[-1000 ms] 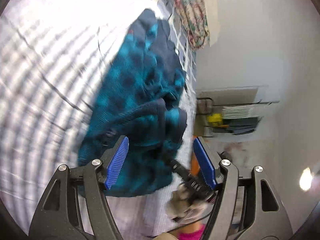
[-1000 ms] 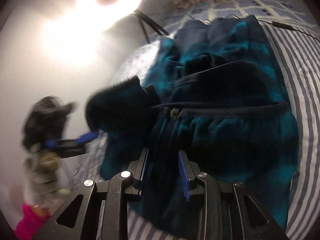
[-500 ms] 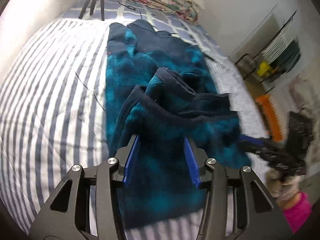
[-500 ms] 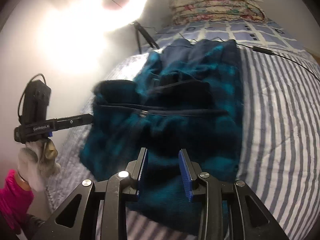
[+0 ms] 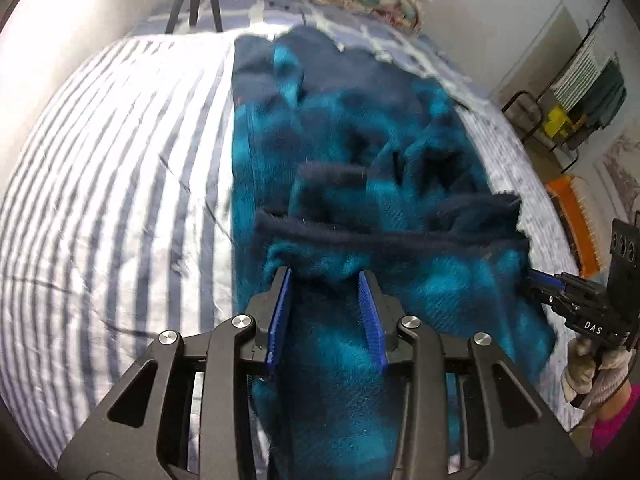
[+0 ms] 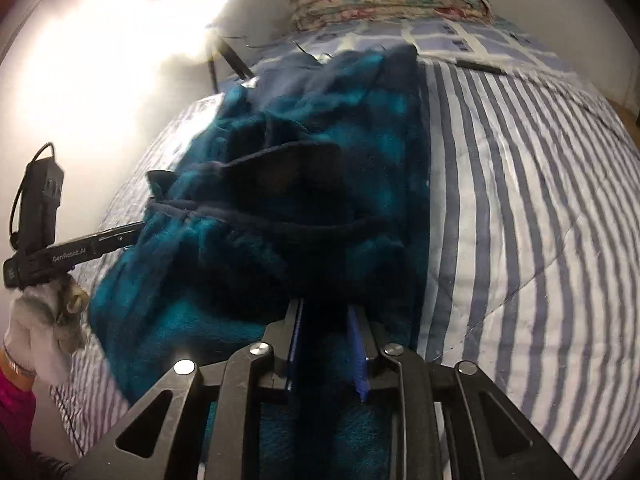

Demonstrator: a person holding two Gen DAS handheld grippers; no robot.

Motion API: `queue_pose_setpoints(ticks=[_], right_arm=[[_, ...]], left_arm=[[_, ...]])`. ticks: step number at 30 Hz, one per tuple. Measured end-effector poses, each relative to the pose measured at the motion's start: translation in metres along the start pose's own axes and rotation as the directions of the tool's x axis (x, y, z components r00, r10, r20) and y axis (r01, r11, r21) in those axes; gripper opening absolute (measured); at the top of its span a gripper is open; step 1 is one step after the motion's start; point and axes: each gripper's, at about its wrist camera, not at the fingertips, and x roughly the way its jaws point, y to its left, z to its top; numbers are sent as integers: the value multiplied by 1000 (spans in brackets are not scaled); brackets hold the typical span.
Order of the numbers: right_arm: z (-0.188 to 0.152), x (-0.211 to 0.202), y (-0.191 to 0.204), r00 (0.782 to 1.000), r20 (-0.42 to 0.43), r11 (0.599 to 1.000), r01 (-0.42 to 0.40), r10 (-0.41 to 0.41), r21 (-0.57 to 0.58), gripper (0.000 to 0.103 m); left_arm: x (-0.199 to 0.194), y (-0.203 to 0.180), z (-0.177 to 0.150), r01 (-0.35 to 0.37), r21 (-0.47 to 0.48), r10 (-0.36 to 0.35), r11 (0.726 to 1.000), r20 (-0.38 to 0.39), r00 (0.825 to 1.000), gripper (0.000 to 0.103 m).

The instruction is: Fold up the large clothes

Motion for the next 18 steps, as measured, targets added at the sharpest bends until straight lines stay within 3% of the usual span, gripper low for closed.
queue_pose_setpoints(ticks=[4,6,9,11,18], right_arm=[[12,-31,2,992,120,999,-22,25,-27,42],[25,-43,-3,984,177,999,-7,13,-33,44],[51,-45,-19,981,196,1000,5,-3,-10,44],[69,-39,-30,981,194,1000,10,-11,4,52],[133,6,-84,979,200,996,7,-24,86,53]], left_arm=[[-21,13,30,23,-14,-23,1000,42,999,37],[-23,20,47,13,-18,-12,1000,60,998,37],[-14,36,78,40,-44,-38,998,55,998,45],[-4,47,95,50,-73,-45,996,62,997,59],[64,91,145,59,-175,-51,983,47,998,61]])
